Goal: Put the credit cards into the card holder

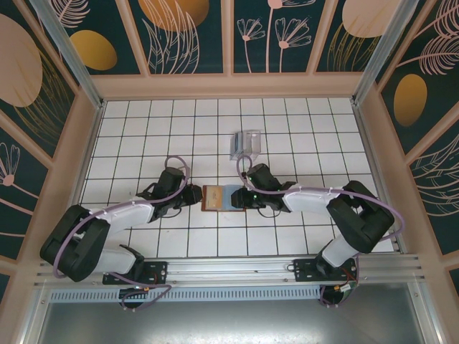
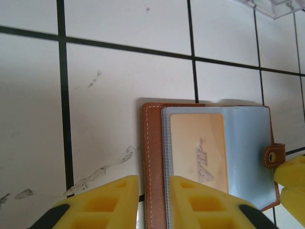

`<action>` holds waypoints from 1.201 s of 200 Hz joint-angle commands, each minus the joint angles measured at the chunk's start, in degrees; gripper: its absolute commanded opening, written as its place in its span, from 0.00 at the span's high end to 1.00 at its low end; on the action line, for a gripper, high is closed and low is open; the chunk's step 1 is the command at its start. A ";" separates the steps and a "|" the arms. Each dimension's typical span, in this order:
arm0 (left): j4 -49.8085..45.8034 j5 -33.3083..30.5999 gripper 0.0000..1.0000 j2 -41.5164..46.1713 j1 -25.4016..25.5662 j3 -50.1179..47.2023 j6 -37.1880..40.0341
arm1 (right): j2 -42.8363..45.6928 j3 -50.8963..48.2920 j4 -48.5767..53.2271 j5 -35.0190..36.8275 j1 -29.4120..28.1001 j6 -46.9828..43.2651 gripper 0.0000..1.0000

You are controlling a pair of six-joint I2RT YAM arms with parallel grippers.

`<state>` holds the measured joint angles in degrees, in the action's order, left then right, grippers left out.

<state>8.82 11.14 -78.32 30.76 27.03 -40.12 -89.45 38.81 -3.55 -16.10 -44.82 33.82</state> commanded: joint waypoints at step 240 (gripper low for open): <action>1.97 1.67 0.78 -4.02 0.13 -1.30 1.62 | -13.34 8.06 -16.93 -15.79 -1.49 8.21 0.65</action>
<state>13.04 13.78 -83.24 30.65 25.54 -40.45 -100.82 45.41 -14.22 -26.35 -46.85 39.46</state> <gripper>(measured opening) 0.219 0.348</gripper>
